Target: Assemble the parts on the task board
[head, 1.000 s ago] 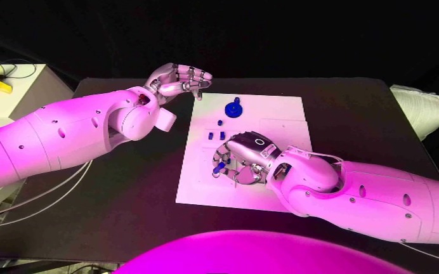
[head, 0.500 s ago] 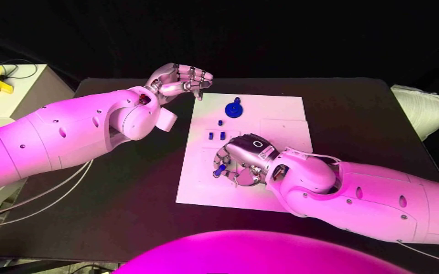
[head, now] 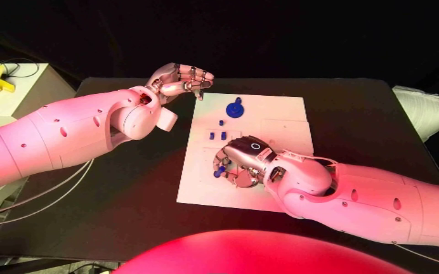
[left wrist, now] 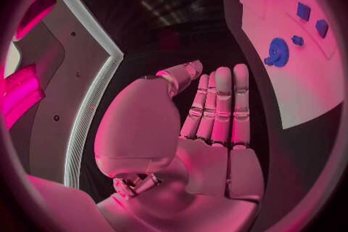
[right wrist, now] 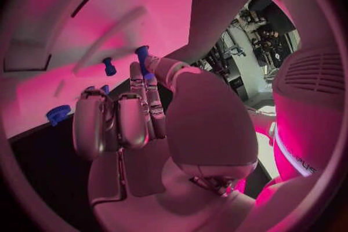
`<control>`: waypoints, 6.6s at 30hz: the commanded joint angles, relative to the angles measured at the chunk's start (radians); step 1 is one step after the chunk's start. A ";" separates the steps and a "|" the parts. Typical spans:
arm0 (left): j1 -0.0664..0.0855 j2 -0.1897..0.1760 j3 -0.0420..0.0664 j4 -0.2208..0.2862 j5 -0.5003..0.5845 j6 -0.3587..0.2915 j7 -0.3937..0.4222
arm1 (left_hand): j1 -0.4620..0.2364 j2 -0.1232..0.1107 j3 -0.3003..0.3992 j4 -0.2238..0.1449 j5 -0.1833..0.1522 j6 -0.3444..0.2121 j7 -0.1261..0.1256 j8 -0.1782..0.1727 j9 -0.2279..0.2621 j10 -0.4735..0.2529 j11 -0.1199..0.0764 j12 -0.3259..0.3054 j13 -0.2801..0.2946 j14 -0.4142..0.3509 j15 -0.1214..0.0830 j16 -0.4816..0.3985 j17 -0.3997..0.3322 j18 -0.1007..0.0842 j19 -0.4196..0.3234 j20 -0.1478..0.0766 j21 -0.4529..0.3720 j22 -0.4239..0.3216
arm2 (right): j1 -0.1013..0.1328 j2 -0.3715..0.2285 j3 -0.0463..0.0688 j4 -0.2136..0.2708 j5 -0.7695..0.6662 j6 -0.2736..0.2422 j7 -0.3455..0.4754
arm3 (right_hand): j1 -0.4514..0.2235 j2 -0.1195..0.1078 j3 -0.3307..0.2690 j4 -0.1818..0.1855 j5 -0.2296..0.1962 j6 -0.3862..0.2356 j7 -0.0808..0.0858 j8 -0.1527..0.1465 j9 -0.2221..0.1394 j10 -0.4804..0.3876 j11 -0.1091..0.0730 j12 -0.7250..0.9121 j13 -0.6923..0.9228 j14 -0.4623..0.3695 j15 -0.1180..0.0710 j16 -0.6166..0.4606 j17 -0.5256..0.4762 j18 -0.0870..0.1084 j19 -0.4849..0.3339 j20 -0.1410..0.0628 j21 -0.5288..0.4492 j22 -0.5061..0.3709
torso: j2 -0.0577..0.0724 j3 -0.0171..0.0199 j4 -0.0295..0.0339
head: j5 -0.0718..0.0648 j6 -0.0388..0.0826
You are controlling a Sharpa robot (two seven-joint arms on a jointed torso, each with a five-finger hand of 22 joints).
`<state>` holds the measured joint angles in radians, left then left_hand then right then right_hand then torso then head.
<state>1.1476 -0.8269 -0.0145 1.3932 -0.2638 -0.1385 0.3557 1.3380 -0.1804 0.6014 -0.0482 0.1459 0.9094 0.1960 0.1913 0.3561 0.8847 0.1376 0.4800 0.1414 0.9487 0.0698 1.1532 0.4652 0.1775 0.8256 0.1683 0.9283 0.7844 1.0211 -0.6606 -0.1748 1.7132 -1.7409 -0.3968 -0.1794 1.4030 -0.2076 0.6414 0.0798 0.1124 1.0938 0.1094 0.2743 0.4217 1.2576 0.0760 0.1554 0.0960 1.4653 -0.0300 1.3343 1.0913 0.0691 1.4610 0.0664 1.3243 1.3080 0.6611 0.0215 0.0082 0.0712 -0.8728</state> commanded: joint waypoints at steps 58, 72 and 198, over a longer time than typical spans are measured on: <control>-0.009 0.003 0.000 -0.009 0.009 0.018 0.001 | 0.004 0.006 -0.008 0.002 0.006 -0.006 -0.002 0.005 -0.002 -0.009 0.003 -0.005 -0.004 -0.010 0.000 -0.005 -0.003 0.007 0.007 -0.002 -0.008 -0.005 | 0.085 -0.238 0.014 0.110 0.410 -0.096 0.092 | -0.082 -0.050 -0.108 0.039 0.038 -0.140 0.056 -0.104 -0.034 -0.044 0.009 0.022 -0.004 -0.005 0.031 -0.033 -0.080 0.025 -0.055 0.035 -0.163 -0.117 | -0.013 0.0019 -0.0116 | -0.053 0.000; -0.027 -0.007 -0.001 0.002 0.013 0.018 0.004 | 0.004 0.006 -0.009 0.002 0.005 -0.007 -0.001 0.005 -0.003 -0.010 0.003 -0.005 -0.004 -0.010 0.000 -0.005 -0.004 0.007 0.007 -0.002 -0.008 -0.005 | 0.119 -0.478 0.005 0.143 0.564 0.010 -0.030 | -0.132 -0.020 -0.380 0.203 0.092 -0.094 0.002 -0.036 -0.010 0.230 -0.047 1.297 1.339 0.069 -0.013 0.163 0.285 -0.021 0.037 -0.008 0.043 0.087 | -0.021 0.0076 -0.0252 | -0.114 0.006; -0.036 -0.031 -0.001 0.038 0.014 0.022 -0.014 | 0.001 0.007 -0.013 0.008 0.007 -0.009 -0.001 0.007 -0.005 -0.014 0.004 -0.005 -0.007 -0.012 0.001 -0.004 -0.006 0.006 0.009 -0.001 -0.016 -0.011 | 0.053 -0.286 -0.008 0.154 0.598 0.013 -0.316 | -0.152 0.084 -0.568 0.213 0.343 -0.032 -0.030 0.042 -0.044 0.273 -0.073 1.348 1.424 0.088 -0.033 0.206 0.397 -0.046 0.074 -0.023 0.151 0.197 | -0.019 0.0040 -0.0233 | -0.113 0.000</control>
<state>1.1110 -0.8591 -0.0158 1.4281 -0.2549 -0.1316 0.3382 1.3380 -0.1804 0.5932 -0.0400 0.1459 0.9094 0.1961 0.1912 0.3531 0.8811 0.1412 0.4799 0.1355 0.9417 0.0697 1.1532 0.4601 0.1775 0.8255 0.1682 0.9160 0.7751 1.0751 -0.9495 -0.1825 1.8680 -1.1441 -0.4056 -0.4905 1.2625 -0.1236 0.0668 0.2910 0.4583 1.0399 0.0964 0.3137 0.3770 1.4680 0.0083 1.5015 1.3076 1.4666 -0.0573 1.5356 1.3074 0.0375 1.4663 0.0504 1.4693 1.3074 0.6425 0.0256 -0.0138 -0.0416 -0.8728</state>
